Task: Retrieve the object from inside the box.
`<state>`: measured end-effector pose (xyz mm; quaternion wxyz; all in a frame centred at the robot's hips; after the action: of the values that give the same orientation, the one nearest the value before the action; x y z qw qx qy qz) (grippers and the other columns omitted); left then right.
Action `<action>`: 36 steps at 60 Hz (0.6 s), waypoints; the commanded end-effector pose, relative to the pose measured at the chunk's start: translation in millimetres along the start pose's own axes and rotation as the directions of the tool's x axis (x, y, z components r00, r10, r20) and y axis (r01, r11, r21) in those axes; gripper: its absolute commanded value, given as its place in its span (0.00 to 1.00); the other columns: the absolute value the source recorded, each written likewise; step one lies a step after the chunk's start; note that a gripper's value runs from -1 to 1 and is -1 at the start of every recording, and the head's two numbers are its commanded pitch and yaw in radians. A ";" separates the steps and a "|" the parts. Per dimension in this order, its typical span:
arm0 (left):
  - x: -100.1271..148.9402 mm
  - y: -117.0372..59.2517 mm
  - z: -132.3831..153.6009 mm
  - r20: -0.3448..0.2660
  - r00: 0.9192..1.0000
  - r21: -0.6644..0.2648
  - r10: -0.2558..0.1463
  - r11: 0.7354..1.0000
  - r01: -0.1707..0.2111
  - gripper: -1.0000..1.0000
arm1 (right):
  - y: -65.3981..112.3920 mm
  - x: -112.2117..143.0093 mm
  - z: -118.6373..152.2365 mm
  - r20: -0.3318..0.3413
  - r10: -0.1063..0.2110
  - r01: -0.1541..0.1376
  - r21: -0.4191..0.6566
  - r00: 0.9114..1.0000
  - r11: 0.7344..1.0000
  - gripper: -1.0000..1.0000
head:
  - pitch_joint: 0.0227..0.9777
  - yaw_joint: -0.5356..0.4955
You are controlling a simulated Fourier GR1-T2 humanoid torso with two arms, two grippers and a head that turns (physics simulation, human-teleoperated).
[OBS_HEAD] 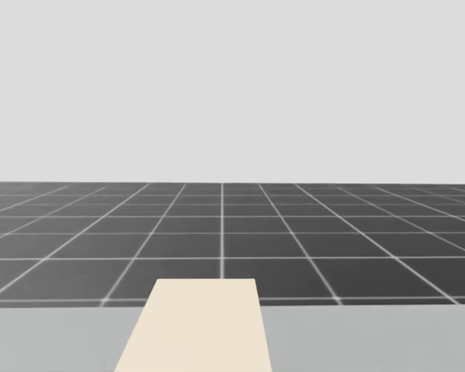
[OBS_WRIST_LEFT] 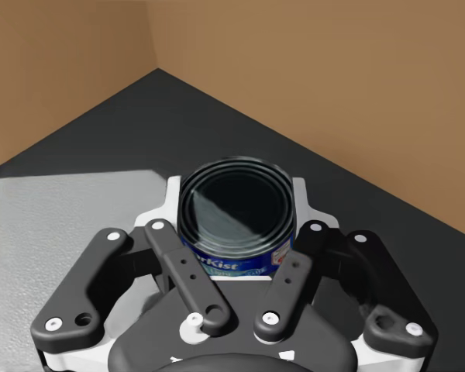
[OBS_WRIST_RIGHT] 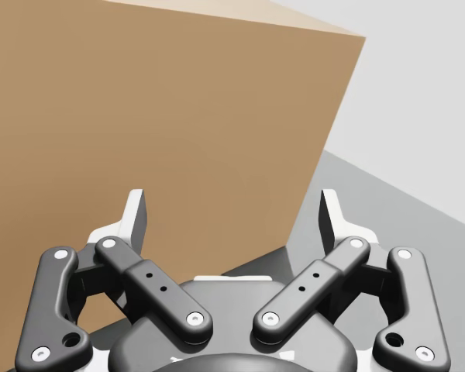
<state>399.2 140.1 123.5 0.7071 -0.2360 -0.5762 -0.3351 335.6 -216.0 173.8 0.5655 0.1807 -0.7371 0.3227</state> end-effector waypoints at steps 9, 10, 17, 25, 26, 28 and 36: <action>12.4 42.6 69.2 0.018 0.999 0.045 -0.039 0.998 0.038 0.99 | -1.9 0.3 0.4 0.000 -0.001 0.001 -0.002 1.000 1.000 0.00 | 0.13 0.49; 13.2 43.9 74.6 0.019 0.999 0.050 -0.040 0.998 0.039 0.99 | -2.0 0.3 0.4 0.001 -0.001 0.001 -0.003 1.000 1.000 0.00 | 0.13 0.49; 19.7 45.3 102.4 0.019 0.997 0.073 -0.074 0.995 0.073 0.99 | -2.3 0.4 0.5 0.001 0.001 -0.001 -0.003 1.000 1.000 0.00 | 0.13 0.50; 27.0 43.1 129.7 0.017 0.993 0.100 -0.116 0.988 0.114 1.00 | -3.1 0.4 1.4 0.001 0.003 -0.003 -0.005 1.000 1.000 0.00 | 0.12 0.50; 27.5 43.1 130.9 0.017 0.993 0.102 -0.120 0.988 0.118 0.99 | -3.3 0.3 1.4 0.001 0.003 -0.003 -0.006 1.000 1.000 0.00 | 0.12 0.50; 30.6 42.9 135.4 0.015 0.991 0.107 -0.134 0.985 0.132 0.99 | -3.6 0.2 1.7 0.000 0.004 -0.004 -0.007 1.000 1.000 0.00 | 0.12 0.51; 53.6 48.2 146.0 0.021 0.983 0.134 -0.183 0.975 0.179 1.00 | -5.3 0.8 3.1 -0.001 0.009 -0.009 -0.014 1.000 1.000 0.00 | 0.11 0.51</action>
<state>347.7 268.1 179.5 0.7099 -0.1282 -0.6245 -0.2993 336.0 -219.7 175.3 0.5656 0.1764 -0.7389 0.3208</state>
